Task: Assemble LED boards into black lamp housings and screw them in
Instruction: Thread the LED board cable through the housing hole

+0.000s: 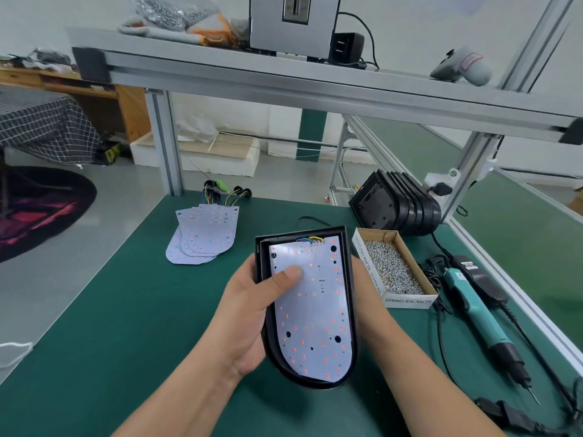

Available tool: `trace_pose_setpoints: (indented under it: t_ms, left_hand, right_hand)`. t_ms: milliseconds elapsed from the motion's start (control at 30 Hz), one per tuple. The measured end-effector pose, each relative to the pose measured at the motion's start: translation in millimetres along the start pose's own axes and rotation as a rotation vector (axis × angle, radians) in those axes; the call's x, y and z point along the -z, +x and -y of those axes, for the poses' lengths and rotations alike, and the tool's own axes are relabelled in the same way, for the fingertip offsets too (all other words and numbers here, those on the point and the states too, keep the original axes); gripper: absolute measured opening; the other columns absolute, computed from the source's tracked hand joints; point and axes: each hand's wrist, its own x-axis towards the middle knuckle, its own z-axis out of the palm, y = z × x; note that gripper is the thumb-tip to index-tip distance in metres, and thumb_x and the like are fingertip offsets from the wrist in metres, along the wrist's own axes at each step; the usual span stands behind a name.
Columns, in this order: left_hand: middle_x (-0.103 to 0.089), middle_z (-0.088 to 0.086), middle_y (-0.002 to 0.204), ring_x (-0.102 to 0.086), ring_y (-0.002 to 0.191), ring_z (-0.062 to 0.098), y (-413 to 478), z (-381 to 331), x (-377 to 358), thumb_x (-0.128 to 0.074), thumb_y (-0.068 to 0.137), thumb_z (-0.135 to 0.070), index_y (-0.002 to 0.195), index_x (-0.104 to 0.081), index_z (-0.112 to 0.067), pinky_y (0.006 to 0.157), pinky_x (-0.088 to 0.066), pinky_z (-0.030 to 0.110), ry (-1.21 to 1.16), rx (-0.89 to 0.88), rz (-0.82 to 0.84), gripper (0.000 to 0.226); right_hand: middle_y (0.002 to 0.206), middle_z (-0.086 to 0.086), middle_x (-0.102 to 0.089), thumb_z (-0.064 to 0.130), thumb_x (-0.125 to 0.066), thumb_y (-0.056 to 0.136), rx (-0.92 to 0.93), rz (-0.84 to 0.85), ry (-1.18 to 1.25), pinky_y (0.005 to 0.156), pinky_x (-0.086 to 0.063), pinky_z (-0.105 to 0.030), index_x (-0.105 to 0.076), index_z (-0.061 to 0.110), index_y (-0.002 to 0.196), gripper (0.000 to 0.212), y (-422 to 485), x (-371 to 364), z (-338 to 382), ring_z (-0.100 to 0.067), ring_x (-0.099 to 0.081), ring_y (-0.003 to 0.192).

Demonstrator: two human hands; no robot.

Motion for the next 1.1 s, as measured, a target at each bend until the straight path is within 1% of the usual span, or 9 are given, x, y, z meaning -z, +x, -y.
trace_pose_setpoints:
  t_ms: [200, 333, 467, 733, 833, 900, 933, 1033, 1100]
  left_hand:
    - [-0.072, 0.022, 0.131, -0.070, 0.117, 0.045, -1, 0, 1, -0.077, 0.087, -0.015, 0.133, -0.064, -0.005, 0.094, -0.061, 0.055, 0.080, -0.040, -0.026, 0.049]
    - [-0.071, 0.022, 0.132, -0.068, 0.121, 0.047, -1, -1, 2, -0.076, 0.088, -0.016, 0.136, -0.062, -0.004, 0.105, -0.054, 0.064, 0.116, -0.023, -0.041, 0.050]
    - [-0.071, 0.023, 0.132, -0.066, 0.123, 0.049, 0, -1, 1, -0.075, 0.089, -0.016, 0.137, -0.061, -0.002, 0.109, -0.048, 0.069, 0.134, 0.009, -0.079, 0.052]
    - [-0.074, 0.020, 0.127, -0.070, 0.118, 0.046, 5, -2, 4, -0.065, 0.101, -0.009, 0.133, -0.064, -0.001, 0.106, -0.052, 0.066, 0.136, 0.030, -0.185, 0.033]
    - [-0.075, 0.021, 0.125, -0.071, 0.117, 0.045, 8, -2, 7, -0.065, 0.101, -0.010, 0.133, -0.064, 0.000, 0.103, -0.055, 0.064, 0.127, 0.024, -0.221, 0.033]
    - [-0.077, 0.018, 0.121, -0.074, 0.113, 0.042, 11, -2, 10, -0.065, 0.102, -0.009, 0.130, -0.066, -0.002, 0.096, -0.060, 0.059, 0.122, 0.004, -0.272, 0.029]
    - [-0.078, 0.017, 0.119, -0.075, 0.110, 0.041, 13, -3, 12, -0.065, 0.102, -0.008, 0.128, -0.067, -0.003, 0.091, -0.063, 0.056, 0.120, -0.007, -0.301, 0.027]
    - [-0.080, 0.014, 0.114, -0.076, 0.107, 0.040, 16, -2, 17, -0.066, 0.102, -0.007, 0.124, -0.068, -0.006, 0.091, -0.062, 0.058, 0.144, -0.037, -0.386, 0.021]
    - [-0.080, 0.014, 0.114, -0.077, 0.105, 0.039, 17, -1, 18, -0.065, 0.103, -0.006, 0.123, -0.068, -0.006, 0.095, -0.060, 0.062, 0.160, -0.051, -0.417, 0.020]
  right_hand:
    - [0.060, 0.013, -0.061, 0.029, -0.060, 0.082, -0.026, 0.017, 0.057, 0.053, -0.046, -0.019, -0.069, 0.027, 0.057, 0.027, -1, -1, -2, -0.004, -0.053, 0.054]
    - [0.055, 0.026, -0.058, 0.036, -0.060, 0.071, 0.088, -0.013, -0.272, 0.052, -0.039, -0.007, -0.070, 0.046, 0.056, 0.020, -1, 8, -3, 0.005, -0.049, 0.051]
    - [0.062, 0.025, -0.061, 0.039, -0.060, 0.071, 0.148, -0.007, -0.422, 0.056, -0.040, -0.008, -0.069, 0.045, 0.067, 0.011, -1, 17, -11, 0.006, -0.049, 0.055]
    - [0.062, 0.029, -0.064, -0.004, -0.059, 0.092, 0.206, -0.005, -0.613, 0.057, -0.041, -0.004, -0.068, 0.051, 0.064, 0.062, -1, 15, -15, 0.010, -0.055, 0.055]
    - [0.084, 0.017, -0.078, 0.000, -0.059, 0.095, 0.172, 0.028, -0.601, 0.068, -0.054, -0.015, -0.076, 0.046, 0.085, 0.050, -1, 16, -15, 0.005, -0.069, 0.073]
    - [0.102, -0.001, -0.080, 0.017, -0.056, 0.100, 0.157, -0.019, -0.558, 0.081, -0.060, -0.036, -0.077, 0.039, 0.107, 0.031, 1, 18, -16, -0.017, -0.075, 0.092]
    - [0.106, -0.003, -0.079, 0.028, -0.053, 0.100, 0.156, -0.036, -0.489, 0.083, -0.059, -0.037, -0.076, 0.035, 0.115, 0.029, 2, 20, -16, -0.020, -0.073, 0.096]
    - [0.113, -0.006, -0.076, 0.049, -0.061, 0.093, 0.107, 0.079, -0.351, 0.077, -0.057, -0.028, -0.068, 0.037, 0.131, 0.041, 3, 28, -15, -0.013, -0.070, 0.094]
    - [0.119, 0.007, -0.075, 0.041, -0.079, 0.083, 0.067, 0.199, -0.525, 0.087, -0.059, -0.031, -0.054, 0.046, 0.138, 0.061, 2, 27, -17, -0.008, -0.072, 0.107]
